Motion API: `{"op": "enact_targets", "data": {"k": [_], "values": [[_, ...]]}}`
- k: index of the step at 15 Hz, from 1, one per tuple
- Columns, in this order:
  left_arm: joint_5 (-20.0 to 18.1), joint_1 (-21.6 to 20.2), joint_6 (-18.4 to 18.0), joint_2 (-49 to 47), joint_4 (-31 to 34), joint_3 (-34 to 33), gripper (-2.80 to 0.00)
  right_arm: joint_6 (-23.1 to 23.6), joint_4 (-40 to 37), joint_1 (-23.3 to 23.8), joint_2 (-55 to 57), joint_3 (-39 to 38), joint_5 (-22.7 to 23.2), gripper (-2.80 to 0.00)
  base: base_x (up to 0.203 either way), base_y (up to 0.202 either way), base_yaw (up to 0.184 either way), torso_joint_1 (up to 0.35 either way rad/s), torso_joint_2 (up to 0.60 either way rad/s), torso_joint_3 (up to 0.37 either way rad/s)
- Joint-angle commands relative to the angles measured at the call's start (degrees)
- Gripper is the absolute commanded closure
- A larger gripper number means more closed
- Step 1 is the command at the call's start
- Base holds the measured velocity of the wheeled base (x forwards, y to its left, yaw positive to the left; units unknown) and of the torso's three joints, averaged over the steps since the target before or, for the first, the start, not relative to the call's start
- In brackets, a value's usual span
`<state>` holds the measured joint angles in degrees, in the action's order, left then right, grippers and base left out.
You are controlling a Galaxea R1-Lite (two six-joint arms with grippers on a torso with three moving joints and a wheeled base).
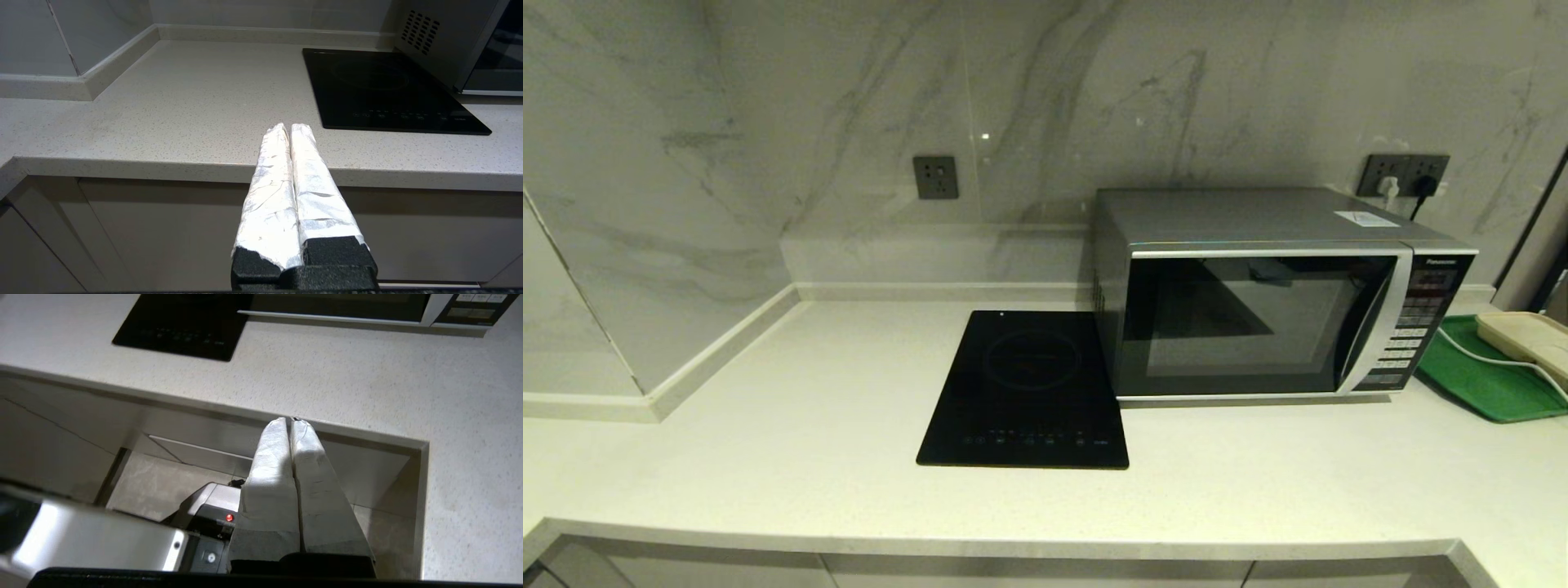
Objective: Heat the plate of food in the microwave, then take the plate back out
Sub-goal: Open the microwave oven
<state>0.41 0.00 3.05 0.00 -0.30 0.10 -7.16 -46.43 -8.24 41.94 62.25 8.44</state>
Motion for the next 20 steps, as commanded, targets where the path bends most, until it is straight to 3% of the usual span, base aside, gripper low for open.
{"op": "enact_targets", "data": {"k": [1,3,5,11,13,15,20], "values": [[0.02,0.0,0.03,0.0,-0.05,-0.01,0.0,-0.1,-3.55,-0.75,-13.34,-3.57,1.27,0.0,0.0,0.0,0.0,0.0,0.0,0.0],[0.03,0.0,0.03,0.0,-0.05,-0.01,0.0,-0.03,-6.89,5.55,-18.93,-4.76,7.46,0.0,0.0,0.0,0.0,0.0,0.0,0.0],[0.02,0.0,0.03,0.0,-0.05,-0.01,0.0,0.08,-9.0,7.8,-25.96,-6.17,12.37,0.0,0.0,0.0,0.0,0.0,0.0,0.0],[0.02,0.0,0.03,0.0,-0.05,-0.01,0.0,-0.11,-8.98,7.96,-35.27,-12.35,15.03,0.0,0.0,0.0,0.0,0.0,0.0,0.0],[0.02,0.0,0.03,0.0,-0.05,-0.01,0.0,0.14,-5.19,7.97,-37.65,-19.29,13.06,0.0,0.0,0.0,0.0,0.0,0.0,0.0],[0.03,0.0,0.03,0.0,-0.05,-0.01,0.0,0.49,3.07,8.0,-40.31,-30.28,8.11,0.0,0.0,0.0,0.0,0.0,0.0,0.0],[0.02,0.0,0.03,0.0,-0.05,-0.01,0.0,3.57,39.28,8.0,-41.77,-57.64,-5.58,0.0,0.0,0.0,0.0,0.0,0.0,0.0]]}}
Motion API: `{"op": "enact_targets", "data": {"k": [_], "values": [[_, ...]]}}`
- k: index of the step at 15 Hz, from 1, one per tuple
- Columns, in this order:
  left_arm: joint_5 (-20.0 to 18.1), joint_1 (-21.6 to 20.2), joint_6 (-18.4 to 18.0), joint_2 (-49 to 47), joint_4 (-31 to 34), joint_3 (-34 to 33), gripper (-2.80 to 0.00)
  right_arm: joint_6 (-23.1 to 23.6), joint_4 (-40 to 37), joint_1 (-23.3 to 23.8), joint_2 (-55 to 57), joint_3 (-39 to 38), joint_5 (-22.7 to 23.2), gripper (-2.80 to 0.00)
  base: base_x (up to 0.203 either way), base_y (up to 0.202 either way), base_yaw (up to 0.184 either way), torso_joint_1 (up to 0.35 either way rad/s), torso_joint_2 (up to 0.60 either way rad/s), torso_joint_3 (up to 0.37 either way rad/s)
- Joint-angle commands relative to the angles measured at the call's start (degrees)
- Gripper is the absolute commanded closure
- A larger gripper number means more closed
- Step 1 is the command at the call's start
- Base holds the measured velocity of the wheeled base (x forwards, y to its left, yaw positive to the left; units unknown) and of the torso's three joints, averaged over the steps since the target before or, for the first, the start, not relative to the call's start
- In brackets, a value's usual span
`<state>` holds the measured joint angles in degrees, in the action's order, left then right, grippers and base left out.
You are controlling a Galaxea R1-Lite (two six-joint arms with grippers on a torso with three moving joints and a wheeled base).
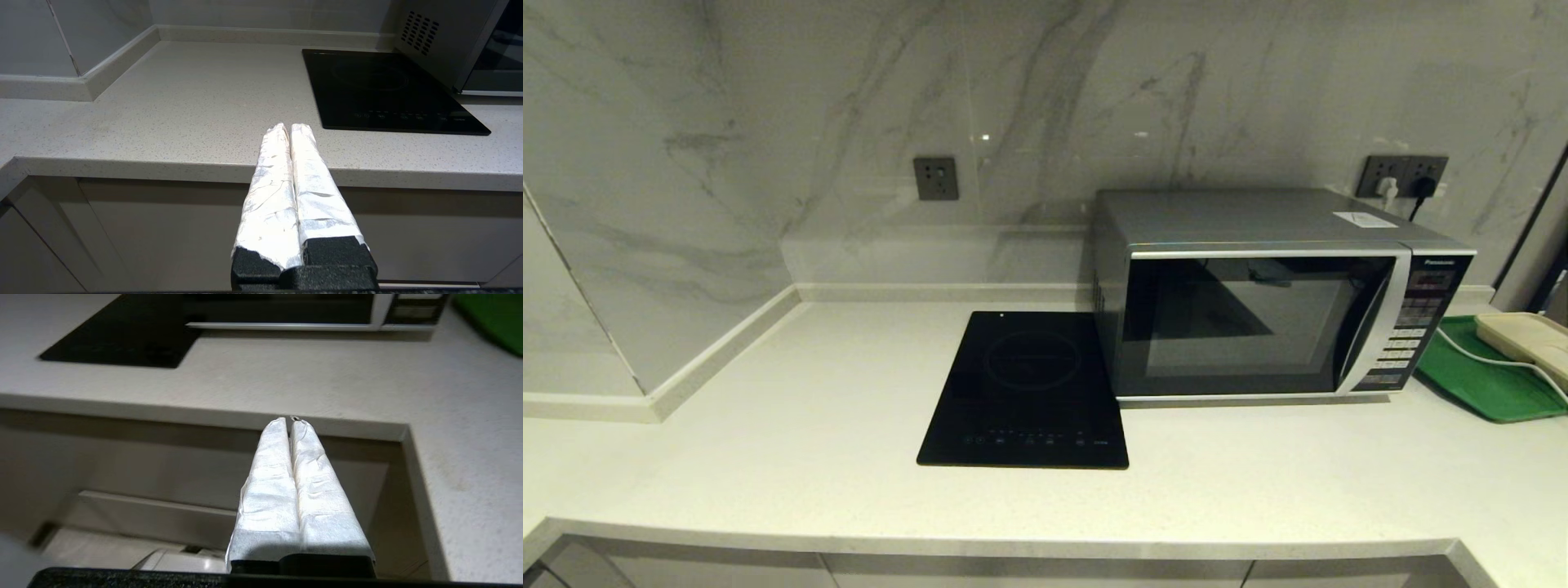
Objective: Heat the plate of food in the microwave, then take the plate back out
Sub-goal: Open the microwave oven
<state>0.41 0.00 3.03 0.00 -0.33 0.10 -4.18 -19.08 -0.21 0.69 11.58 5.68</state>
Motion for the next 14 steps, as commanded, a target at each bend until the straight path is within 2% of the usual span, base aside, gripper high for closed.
{"op": "enact_targets", "data": {"k": [1,3,14], "values": [[0.02,0.0,0.05,0.0,-0.02,-0.01,0.0,1.67,15.4,-0.02,-0.61,-9.98,-5.29,0.0,0.0,0.0,0.0,0.0,0.0,0.0],[0.02,0.0,0.05,0.0,-0.02,-0.01,0.0,5.13,19.53,-0.06,-0.69,-11.65,-6.7,0.0,0.0,0.0,0.0,0.0,0.0,0.0],[0.02,0.0,0.05,0.0,-0.02,-0.01,0.0,2.25,19.52,-0.06,-0.69,-11.67,-7.26,0.0,0.0,0.0,0.0,0.0,0.0,0.0]]}}
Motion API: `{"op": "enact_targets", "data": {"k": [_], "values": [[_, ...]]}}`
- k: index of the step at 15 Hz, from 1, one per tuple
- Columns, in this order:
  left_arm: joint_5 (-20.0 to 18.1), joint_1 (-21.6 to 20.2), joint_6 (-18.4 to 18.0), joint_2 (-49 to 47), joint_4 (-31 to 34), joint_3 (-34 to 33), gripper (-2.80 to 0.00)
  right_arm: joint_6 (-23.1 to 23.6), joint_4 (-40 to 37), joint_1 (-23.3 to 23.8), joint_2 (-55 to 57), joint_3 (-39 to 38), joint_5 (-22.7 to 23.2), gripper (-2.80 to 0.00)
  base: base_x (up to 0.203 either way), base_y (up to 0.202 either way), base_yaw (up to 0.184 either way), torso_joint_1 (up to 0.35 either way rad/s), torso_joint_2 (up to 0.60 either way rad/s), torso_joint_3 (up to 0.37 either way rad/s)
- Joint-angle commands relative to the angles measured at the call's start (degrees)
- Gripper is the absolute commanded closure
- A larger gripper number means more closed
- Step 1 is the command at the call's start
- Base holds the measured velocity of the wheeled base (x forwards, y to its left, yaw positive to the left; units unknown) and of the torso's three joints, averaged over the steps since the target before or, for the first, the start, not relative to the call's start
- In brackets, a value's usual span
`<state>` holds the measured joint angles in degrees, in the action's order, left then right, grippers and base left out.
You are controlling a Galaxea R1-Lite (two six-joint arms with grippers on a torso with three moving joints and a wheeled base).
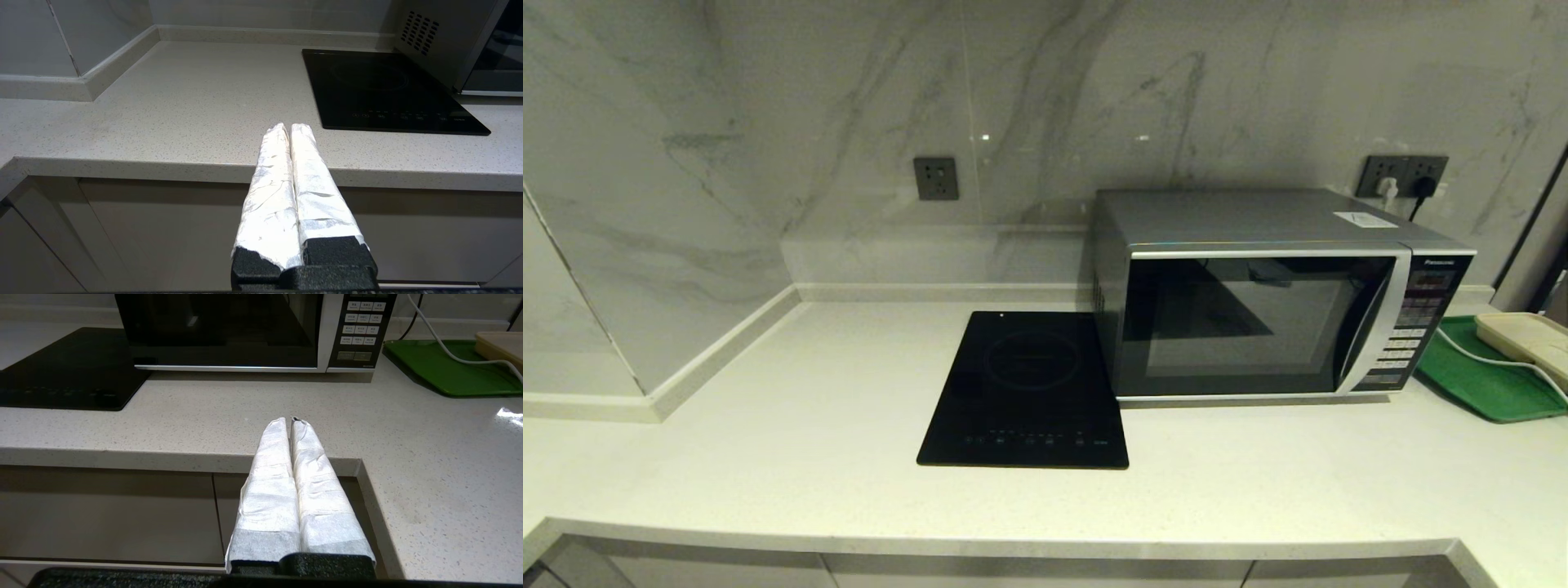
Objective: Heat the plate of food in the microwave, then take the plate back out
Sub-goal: Open the microwave oven
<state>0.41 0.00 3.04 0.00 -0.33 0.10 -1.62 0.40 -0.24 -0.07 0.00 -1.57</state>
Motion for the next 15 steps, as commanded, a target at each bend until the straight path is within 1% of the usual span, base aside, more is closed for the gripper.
{"op": "enact_targets", "data": {"k": [1,10,12,14,15], "values": [[0.02,0.0,0.04,0.0,-0.02,-0.01,0.0,-0.31,0.04,-0.02,0.07,-0.09,-0.01,0.0,0.0,0.0,0.0,0.0,0.0,0.0],[0.03,0.0,0.04,0.0,-0.02,-0.01,0.0,0.11,-0.05,-0.02,0.07,-0.09,0.43,0.0,0.0,0.0,0.0,0.0,0.0,0.0],[0.02,0.0,0.04,0.0,-0.02,-0.01,0.0,-0.65,0.28,-0.02,0.07,-0.09,0.15,0.0,0.0,0.0,0.0,0.0,0.0,0.0],[0.03,0.0,0.04,0.0,-0.02,-0.01,0.0,-2.27,0.63,-0.02,0.07,2.53,1.02,0.0,0.0,0.0,0.0,0.0,0.0,0.0],[0.02,0.0,0.04,0.0,-0.02,-0.01,0.0,-3.47,-0.17,-0.02,0.24,5.55,2.77,0.0,0.0,0.0,0.0,0.0,0.0,0.0]]}}
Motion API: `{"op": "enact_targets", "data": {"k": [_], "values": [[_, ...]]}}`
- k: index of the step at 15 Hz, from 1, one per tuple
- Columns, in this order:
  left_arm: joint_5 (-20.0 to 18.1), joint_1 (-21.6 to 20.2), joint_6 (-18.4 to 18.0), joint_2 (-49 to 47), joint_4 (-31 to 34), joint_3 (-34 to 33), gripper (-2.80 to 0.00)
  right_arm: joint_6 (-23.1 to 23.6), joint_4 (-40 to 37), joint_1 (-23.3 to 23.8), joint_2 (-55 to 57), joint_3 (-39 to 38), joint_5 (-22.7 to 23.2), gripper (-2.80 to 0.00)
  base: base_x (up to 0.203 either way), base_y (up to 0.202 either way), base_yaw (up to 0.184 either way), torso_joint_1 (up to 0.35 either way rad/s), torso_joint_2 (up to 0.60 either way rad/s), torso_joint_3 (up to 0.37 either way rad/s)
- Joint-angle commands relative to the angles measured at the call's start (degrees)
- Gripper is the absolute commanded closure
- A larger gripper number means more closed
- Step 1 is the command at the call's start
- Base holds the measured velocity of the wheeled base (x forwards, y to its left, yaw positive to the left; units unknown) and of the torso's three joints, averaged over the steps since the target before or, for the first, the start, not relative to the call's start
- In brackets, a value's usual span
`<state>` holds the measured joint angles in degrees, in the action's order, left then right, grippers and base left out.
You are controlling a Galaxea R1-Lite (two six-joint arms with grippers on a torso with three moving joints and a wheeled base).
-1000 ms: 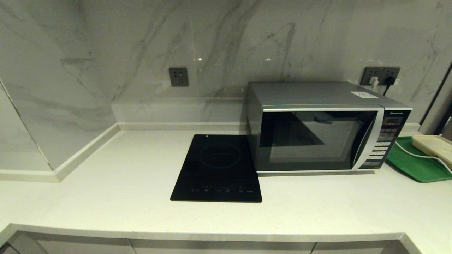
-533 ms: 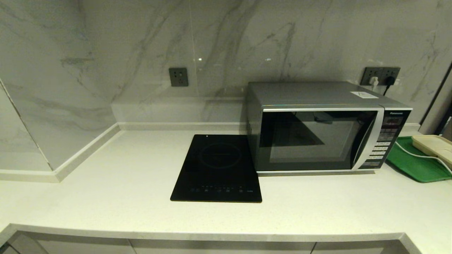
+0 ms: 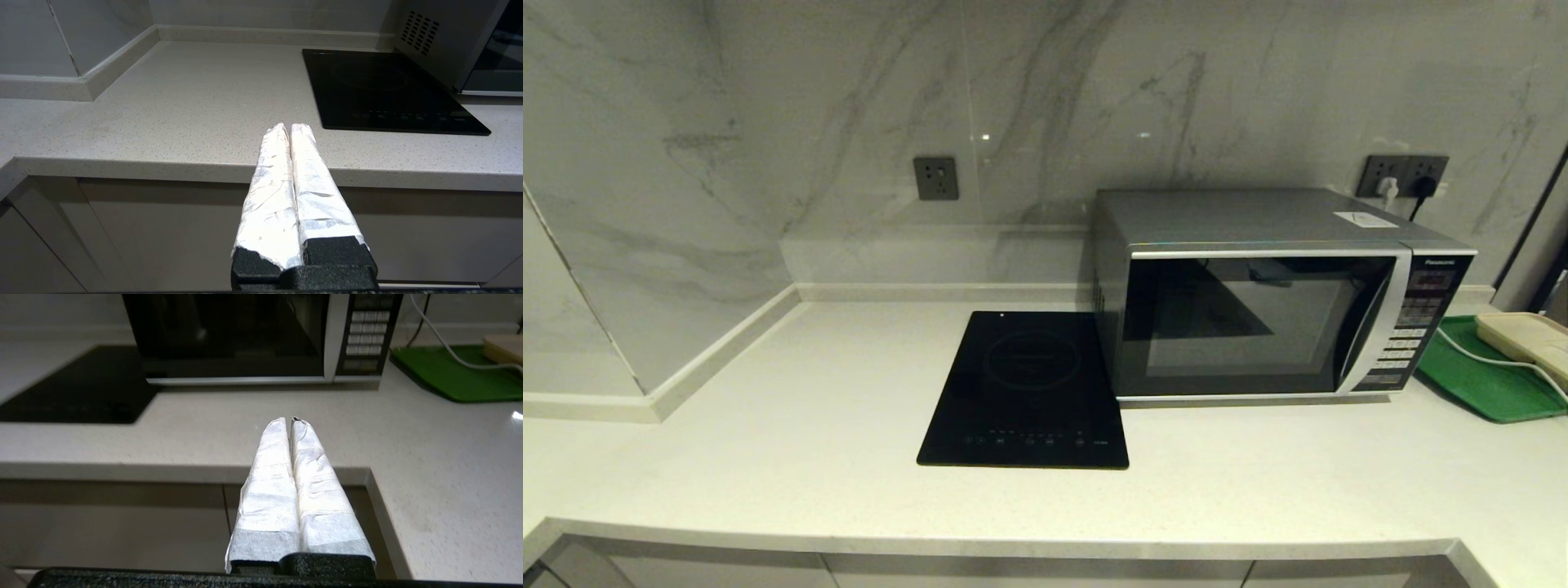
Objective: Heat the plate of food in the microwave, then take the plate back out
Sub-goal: Open the microwave oven
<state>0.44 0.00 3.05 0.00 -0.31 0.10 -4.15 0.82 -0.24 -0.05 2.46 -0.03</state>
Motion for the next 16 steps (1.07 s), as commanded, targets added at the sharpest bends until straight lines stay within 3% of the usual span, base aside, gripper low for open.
{"op": "enact_targets", "data": {"k": [1,3,7,12,16], "values": [[0.0,0.0,0.03,0.0,-0.05,-0.01,0.0,-1.65,-2.62,-0.02,1.11,6.67,2.56,0.0,0.0,0.0,0.0,0.0,0.0,0.0],[0.04,0.0,0.03,0.0,-0.05,-0.01,0.0,-3.33,-7.37,-0.02,5.96,15.02,3.55,0.0,0.0,0.0,0.0,0.0,0.0,0.0],[0.0,0.0,0.03,0.0,-0.05,-0.01,0.0,-9.89,-18.81,-0.47,27.38,37.23,2.86,0.0,0.0,0.0,0.0,0.0,0.0,0.0],[0.0,0.0,0.03,0.0,-0.05,-0.01,0.0,-20.82,-47.88,-1.15,61.46,80.75,-6.54,0.0,0.0,0.0,0.0,0.0,0.0,0.0],[0.06,0.0,0.03,0.0,-0.05,-0.01,0.0,-26.04,-69.4,1.87,80.65,97.27,-15.22,0.0,0.0,0.0,0.0,0.0,0.0,0.0]]}}
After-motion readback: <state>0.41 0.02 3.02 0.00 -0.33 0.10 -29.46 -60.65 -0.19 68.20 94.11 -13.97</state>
